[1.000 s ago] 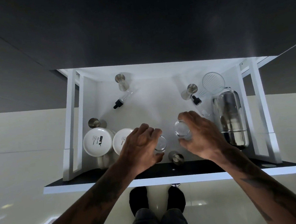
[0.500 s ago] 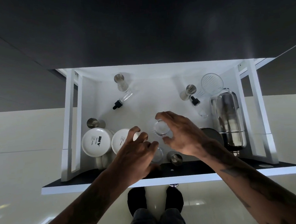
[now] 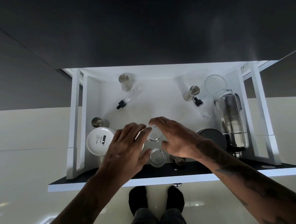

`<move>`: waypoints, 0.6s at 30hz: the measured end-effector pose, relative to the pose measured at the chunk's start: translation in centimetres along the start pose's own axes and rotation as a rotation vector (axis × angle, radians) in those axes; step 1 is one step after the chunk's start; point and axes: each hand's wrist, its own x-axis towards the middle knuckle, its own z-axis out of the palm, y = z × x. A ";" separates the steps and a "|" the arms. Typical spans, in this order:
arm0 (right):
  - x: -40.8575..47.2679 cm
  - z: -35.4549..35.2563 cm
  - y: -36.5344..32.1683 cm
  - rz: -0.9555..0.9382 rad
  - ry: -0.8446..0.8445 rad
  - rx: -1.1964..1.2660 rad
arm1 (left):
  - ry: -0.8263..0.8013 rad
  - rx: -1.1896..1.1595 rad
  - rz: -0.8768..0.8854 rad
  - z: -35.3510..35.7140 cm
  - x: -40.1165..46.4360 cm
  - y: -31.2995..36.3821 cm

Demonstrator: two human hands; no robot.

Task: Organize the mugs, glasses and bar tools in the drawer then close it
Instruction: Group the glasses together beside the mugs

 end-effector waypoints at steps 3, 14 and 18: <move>-1.0 -1.4 0.2 0.107 0.033 0.075 | -0.115 0.068 -0.008 0.7 0.7 0.0; -4.1 1.2 2.4 -0.013 -0.178 -0.612 | -0.191 0.132 -0.018 1.1 1.0 0.0; -2.3 0.0 2.4 0.003 -0.080 -0.603 | -0.213 0.146 -0.017 1.1 1.1 0.0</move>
